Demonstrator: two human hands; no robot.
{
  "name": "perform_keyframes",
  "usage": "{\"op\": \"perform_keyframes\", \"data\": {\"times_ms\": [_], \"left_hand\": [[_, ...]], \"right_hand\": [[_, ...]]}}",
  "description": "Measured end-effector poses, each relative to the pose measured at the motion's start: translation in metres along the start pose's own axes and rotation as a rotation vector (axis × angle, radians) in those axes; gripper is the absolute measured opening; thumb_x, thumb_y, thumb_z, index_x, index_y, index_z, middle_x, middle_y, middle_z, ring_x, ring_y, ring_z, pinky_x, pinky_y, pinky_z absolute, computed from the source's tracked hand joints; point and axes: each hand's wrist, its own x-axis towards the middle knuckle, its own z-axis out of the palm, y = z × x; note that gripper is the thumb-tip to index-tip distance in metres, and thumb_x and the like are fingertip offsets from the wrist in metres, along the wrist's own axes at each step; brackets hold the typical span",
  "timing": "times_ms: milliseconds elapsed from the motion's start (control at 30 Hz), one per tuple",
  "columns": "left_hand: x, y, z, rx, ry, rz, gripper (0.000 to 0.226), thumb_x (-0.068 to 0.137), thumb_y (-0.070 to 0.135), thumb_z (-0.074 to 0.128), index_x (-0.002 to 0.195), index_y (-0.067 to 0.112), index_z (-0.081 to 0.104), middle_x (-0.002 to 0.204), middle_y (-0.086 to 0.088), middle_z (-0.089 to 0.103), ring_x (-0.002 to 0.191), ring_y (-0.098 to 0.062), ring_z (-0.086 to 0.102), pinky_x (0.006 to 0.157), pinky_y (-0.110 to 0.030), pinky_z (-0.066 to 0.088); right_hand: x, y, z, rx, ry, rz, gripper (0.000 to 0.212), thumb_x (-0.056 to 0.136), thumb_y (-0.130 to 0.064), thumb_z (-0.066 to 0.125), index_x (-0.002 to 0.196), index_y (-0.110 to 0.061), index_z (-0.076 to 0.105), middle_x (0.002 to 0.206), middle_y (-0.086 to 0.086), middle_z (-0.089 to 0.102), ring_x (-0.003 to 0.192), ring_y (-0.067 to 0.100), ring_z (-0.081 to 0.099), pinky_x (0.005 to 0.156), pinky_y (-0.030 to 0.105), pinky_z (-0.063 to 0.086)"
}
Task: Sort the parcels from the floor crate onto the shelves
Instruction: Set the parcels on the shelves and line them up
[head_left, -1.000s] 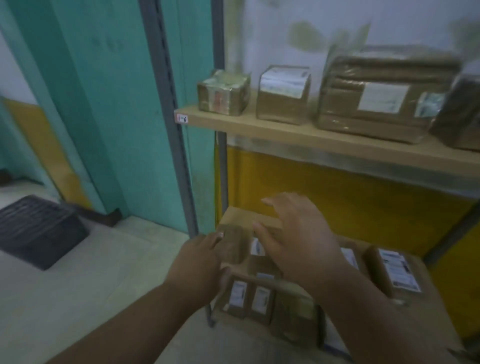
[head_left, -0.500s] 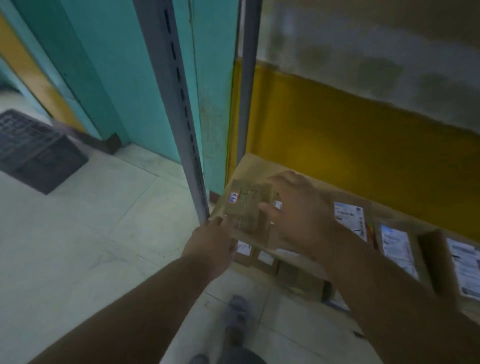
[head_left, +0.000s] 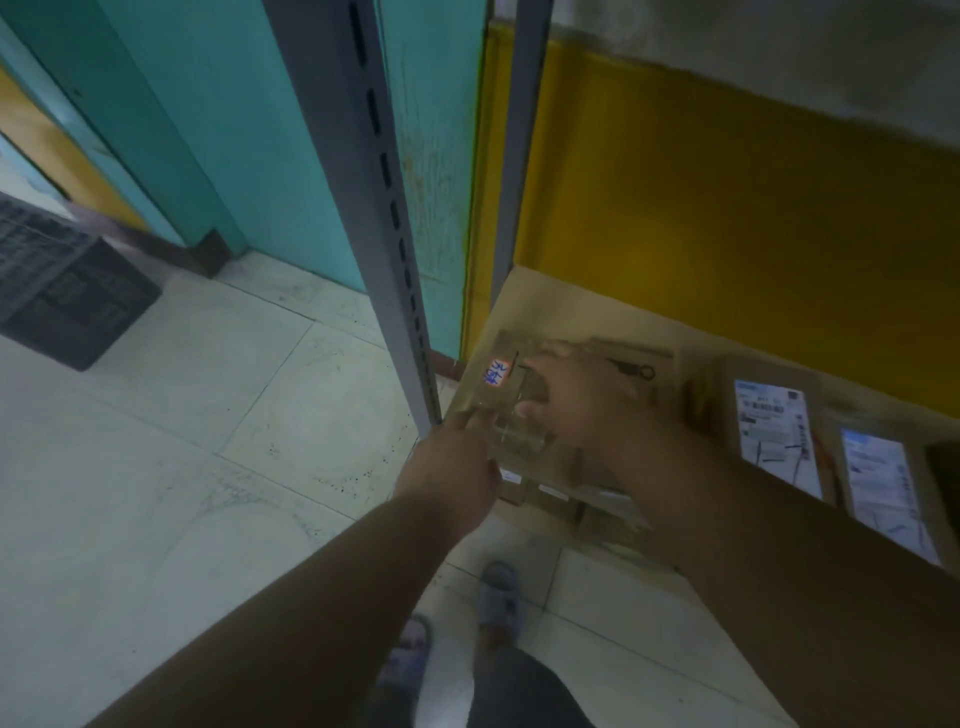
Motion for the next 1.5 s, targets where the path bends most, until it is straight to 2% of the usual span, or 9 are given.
{"op": "perform_keyframes", "data": {"times_ms": [233,367,500,667,800,1133,1300,1400,1500], "left_hand": [[-0.006,0.002,-0.01,0.022,-0.021,0.039,0.049,0.092,0.025,0.06,0.138,0.024,0.044,0.125,-0.001,0.062,0.108,-0.022,0.062,0.091,-0.038,0.056],[-0.023,0.013,-0.002,0.006,-0.123,0.168,0.041,0.091,0.026,0.059,0.13,0.021,0.046,0.121,-0.002,0.056,0.104,-0.021,0.059,0.085,-0.038,0.055],[-0.023,0.039,0.018,0.124,-0.212,0.414,0.043,0.089,0.028,0.057,0.13,0.024,0.048,0.126,-0.002,0.055,0.112,-0.024,0.056,0.091,-0.04,0.052],[-0.013,0.064,0.055,0.313,-0.285,0.472,0.047,0.089,0.027,0.056,0.135,0.017,0.05,0.146,-0.005,0.043,0.125,-0.033,0.05,0.101,-0.045,0.045],[-0.007,0.076,0.068,0.399,-0.251,0.406,0.062,0.092,0.027,0.054,0.148,0.009,0.035,0.153,-0.007,0.034,0.134,-0.03,0.04,0.106,-0.045,0.039],[-0.004,0.093,0.076,0.365,-0.14,0.123,0.063,0.093,0.026,0.051,0.15,0.007,0.031,0.157,-0.009,0.031,0.145,-0.024,0.028,0.114,-0.039,0.031],[-0.009,0.099,0.074,0.325,-0.14,0.113,0.066,0.091,0.026,0.055,0.151,0.011,0.03,0.155,-0.007,0.034,0.144,-0.025,0.03,0.113,-0.038,0.031],[-0.009,0.112,0.068,0.263,-0.163,0.195,0.06,0.094,0.025,0.051,0.15,0.016,0.033,0.149,-0.007,0.04,0.136,-0.027,0.038,0.113,-0.04,0.033],[-0.003,0.132,0.07,0.18,-0.186,0.264,0.055,0.094,0.027,0.052,0.146,0.019,0.037,0.142,-0.008,0.048,0.127,-0.03,0.047,0.106,-0.046,0.043]], "right_hand": [[-0.012,-0.006,0.0,0.082,0.057,0.062,0.07,0.091,-0.051,0.063,0.151,-0.026,0.039,0.16,0.003,0.032,0.146,0.026,0.03,0.117,0.039,0.028],[-0.045,0.026,-0.005,0.044,0.13,0.182,0.063,0.093,-0.046,0.061,0.149,-0.023,0.042,0.155,0.007,0.04,0.138,0.029,0.04,0.11,0.041,0.037],[-0.062,0.07,-0.005,-0.014,0.05,0.182,0.064,0.092,-0.041,0.065,0.149,-0.02,0.044,0.156,0.008,0.038,0.139,0.029,0.04,0.109,0.041,0.037],[-0.038,0.091,0.0,-0.103,-0.065,0.126,0.06,0.091,-0.041,0.066,0.144,-0.02,0.048,0.146,0.009,0.047,0.129,0.031,0.048,0.104,0.043,0.043],[-0.023,0.1,0.006,-0.232,-0.149,0.063,0.059,0.091,-0.043,0.063,0.142,-0.018,0.047,0.138,0.012,0.049,0.121,0.032,0.051,0.098,0.04,0.046],[-0.017,0.108,0.013,-0.21,-0.103,0.009,0.061,0.092,-0.043,0.06,0.145,-0.018,0.043,0.142,0.013,0.043,0.129,0.033,0.044,0.102,0.041,0.043],[-0.069,0.114,0.001,0.051,0.121,0.05,0.058,0.094,-0.034,0.064,0.147,-0.018,0.045,0.152,0.01,0.04,0.135,0.032,0.042,0.108,0.042,0.04],[-0.124,0.134,0.001,0.072,0.29,0.111,0.05,0.094,-0.031,0.064,0.14,-0.015,0.054,0.143,0.01,0.05,0.13,0.032,0.045,0.105,0.039,0.037],[-0.164,0.162,0.01,0.122,0.316,0.237,0.052,0.088,-0.032,0.072,0.134,-0.011,0.06,0.142,0.012,0.052,0.13,0.034,0.047,0.106,0.042,0.038]]}}
